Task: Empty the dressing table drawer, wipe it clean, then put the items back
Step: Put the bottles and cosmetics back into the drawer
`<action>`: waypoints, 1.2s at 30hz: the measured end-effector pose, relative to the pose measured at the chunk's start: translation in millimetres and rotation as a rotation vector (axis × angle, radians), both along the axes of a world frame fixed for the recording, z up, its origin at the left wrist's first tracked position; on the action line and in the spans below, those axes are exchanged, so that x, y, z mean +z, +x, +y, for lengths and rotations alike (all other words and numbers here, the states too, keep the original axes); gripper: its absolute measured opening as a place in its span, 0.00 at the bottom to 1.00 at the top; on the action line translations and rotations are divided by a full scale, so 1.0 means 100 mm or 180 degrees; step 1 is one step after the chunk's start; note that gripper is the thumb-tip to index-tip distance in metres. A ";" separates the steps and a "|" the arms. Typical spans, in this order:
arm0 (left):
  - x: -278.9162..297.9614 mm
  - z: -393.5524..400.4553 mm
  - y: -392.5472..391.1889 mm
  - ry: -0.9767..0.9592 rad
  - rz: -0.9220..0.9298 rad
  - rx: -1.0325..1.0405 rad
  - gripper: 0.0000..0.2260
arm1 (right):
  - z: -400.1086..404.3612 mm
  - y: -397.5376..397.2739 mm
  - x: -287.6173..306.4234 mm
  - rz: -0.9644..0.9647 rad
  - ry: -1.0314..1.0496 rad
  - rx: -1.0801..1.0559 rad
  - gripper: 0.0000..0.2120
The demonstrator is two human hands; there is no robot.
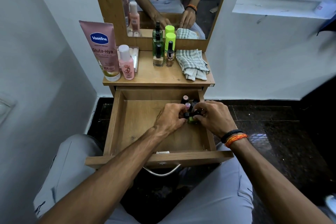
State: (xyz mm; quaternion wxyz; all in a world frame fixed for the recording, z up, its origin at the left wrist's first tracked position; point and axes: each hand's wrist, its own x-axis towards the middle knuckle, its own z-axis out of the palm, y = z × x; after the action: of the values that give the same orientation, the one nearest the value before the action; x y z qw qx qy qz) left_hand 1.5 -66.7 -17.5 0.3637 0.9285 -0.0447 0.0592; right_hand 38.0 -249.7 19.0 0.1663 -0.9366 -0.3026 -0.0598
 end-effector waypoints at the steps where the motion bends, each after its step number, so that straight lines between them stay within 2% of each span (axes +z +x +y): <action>1: 0.00 0.01 0.00 0.0010 -0.0008 0.0002 0.14 | 0.00 0.00 0.00 -0.0045 0.0029 -0.0013 0.13; 7: 0.01 0.07 0.00 0.0073 -0.0219 0.0097 0.16 | 0.08 0.03 0.10 -0.0366 0.0423 -0.0229 0.19; 12: 0.06 0.15 0.00 0.0156 -0.0209 0.0188 0.19 | 0.26 0.16 0.29 -0.0421 0.0841 -0.0370 0.13; 17: 0.30 0.28 0.12 -0.0132 -0.0826 0.0616 0.08 | 0.56 0.40 0.53 -0.0232 0.1051 -0.0211 0.12; 21: 0.62 0.46 0.46 -0.0275 -0.1428 0.1302 0.02 | 0.87 0.71 0.64 -0.0357 0.1042 -0.0161 0.12; 26: 0.89 0.63 0.81 -0.0430 -0.1527 0.1766 0.15 | 1.20 1.00 0.72 -0.0416 0.0895 -0.0216 0.12; 34: 0.81 0.70 1.07 -0.0370 -0.1215 0.1907 0.21 | 1.37 1.11 0.67 -0.0354 0.0574 -0.0143 0.16; 36: 0.82 0.70 1.10 -0.0280 -0.1172 0.1915 0.20 | 1.37 1.13 0.65 -0.0352 0.0610 -0.0180 0.15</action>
State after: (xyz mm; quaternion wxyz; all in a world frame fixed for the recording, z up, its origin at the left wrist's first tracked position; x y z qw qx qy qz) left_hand 111.6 3.1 64.1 0.3555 0.8573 0.1686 0.3319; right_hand 150.8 -112.3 83.9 0.2364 -0.9198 -0.2777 -0.1447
